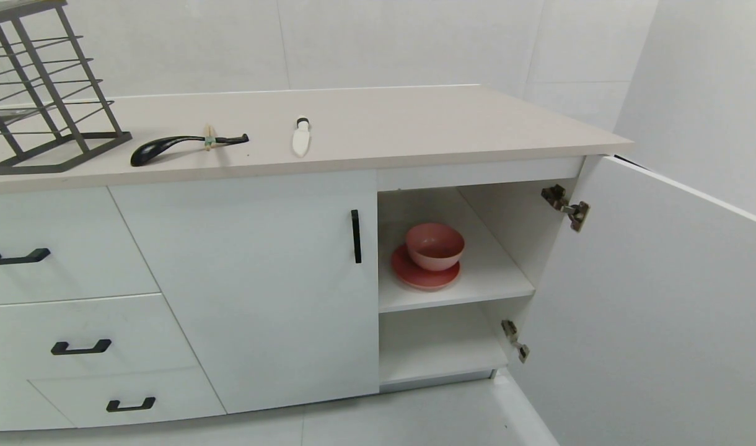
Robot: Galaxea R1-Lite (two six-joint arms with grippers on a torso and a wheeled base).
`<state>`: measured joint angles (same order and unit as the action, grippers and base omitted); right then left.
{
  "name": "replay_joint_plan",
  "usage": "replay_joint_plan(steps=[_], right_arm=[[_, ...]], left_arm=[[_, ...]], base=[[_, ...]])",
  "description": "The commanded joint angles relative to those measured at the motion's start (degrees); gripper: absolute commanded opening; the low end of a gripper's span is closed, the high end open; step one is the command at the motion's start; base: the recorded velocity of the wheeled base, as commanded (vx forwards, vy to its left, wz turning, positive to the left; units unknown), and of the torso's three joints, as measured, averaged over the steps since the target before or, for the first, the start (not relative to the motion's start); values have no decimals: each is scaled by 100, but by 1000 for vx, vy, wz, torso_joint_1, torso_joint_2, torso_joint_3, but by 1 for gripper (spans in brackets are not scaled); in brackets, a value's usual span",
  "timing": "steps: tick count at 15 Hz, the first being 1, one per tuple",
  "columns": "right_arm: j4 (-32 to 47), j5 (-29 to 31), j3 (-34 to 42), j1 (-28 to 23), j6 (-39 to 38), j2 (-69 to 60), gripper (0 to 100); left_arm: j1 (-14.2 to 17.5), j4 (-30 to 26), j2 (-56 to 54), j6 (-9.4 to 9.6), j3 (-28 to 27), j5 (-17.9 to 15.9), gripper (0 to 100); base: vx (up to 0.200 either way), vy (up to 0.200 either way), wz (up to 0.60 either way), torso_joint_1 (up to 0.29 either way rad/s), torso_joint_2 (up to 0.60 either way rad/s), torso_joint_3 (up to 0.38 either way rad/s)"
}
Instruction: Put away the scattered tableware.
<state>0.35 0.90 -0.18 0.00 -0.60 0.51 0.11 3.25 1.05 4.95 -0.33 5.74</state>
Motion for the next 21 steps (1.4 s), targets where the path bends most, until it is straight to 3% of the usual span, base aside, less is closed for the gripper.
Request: replay_joint_plan(steps=[1, 5, 6, 7, 8, 16, 21], right_arm=[[0, -2, 1, 0, -2, 19, 100], [0, -2, 1, 0, -2, 19, 100], [0, -2, 1, 9, -2, 19, 100], [0, -2, 1, 0, -2, 19, 100], [0, -2, 1, 9, -2, 19, 100], [0, -2, 1, 0, -2, 19, 100], [0, -2, 1, 0, -2, 19, 100]], left_arm=[[-2, -9, -105, -179, 24, -346, 100], [-2, -53, -105, -284, 33, -469, 100], [-11, -343, -105, -249, 33, -741, 100], [-11, -431, -105, -363, -2, -838, 100], [-2, -361, -105, -442, 24, -820, 100], [-2, -352, -105, -477, 24, -838, 100], [-2, -343, -105, -469, 24, -829, 100]], base=[[0, 0, 0, 0, 0, 0], [0, 0, 0, 0, 0, 0], [0, 0, 0, 0, 0, 0], [0, 0, 0, 0, 0, 0], [0, 0, 0, 0, 0, 0], [-75, 0, 0, 0, 1, 0], [0, -200, 0, 5, 1, 1]])
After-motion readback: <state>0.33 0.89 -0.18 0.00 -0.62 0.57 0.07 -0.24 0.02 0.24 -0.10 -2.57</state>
